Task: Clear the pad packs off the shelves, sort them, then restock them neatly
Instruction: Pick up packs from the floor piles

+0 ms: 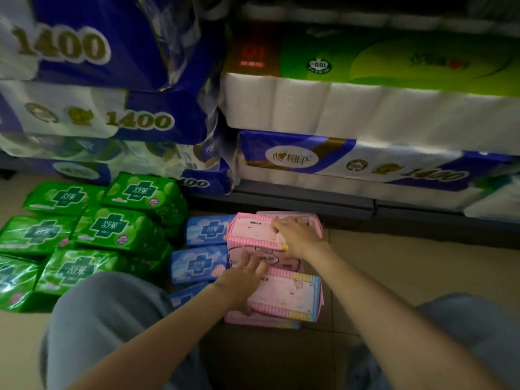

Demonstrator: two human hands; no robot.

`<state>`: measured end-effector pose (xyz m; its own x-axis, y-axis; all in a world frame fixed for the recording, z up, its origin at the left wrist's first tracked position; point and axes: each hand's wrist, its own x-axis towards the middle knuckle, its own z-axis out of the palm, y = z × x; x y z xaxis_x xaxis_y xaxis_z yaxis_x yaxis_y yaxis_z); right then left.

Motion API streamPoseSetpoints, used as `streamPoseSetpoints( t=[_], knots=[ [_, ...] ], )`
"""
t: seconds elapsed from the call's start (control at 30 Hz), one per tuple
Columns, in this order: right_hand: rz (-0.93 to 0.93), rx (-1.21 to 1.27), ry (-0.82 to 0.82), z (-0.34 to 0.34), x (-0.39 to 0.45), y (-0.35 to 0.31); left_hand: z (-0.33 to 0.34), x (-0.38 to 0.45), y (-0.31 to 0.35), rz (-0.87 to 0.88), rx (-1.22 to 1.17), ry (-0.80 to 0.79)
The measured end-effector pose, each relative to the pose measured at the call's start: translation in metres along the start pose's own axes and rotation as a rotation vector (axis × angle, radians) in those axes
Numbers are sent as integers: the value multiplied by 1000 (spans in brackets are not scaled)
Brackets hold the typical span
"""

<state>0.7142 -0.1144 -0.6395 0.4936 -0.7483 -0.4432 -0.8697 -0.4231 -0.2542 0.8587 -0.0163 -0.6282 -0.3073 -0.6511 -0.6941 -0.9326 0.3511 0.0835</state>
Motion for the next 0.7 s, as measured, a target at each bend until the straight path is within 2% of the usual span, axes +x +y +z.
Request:
streamPoseSetpoints(
  t=[0.17,0.27,0.33,0.43,0.57,0.7],
  knots=[
    [94,-71,24,-47,-15,16,0,12,4,-30,36,21],
    [111,-125,86,-88,-36,28,-8,9,3,-2,75,112],
    [120,-164,129,-119,-50,32,-27,4,-2,38,-20,146],
    [110,-227,170,-165,-78,30,-74,-17,-19,105,-234,149],
    [76,-188,228,-227,-126,15,-160,-71,-44,186,-391,166],
    [-12,-135,431,-310,-185,-9,-245,-147,-48,256,-408,309]
  ],
)
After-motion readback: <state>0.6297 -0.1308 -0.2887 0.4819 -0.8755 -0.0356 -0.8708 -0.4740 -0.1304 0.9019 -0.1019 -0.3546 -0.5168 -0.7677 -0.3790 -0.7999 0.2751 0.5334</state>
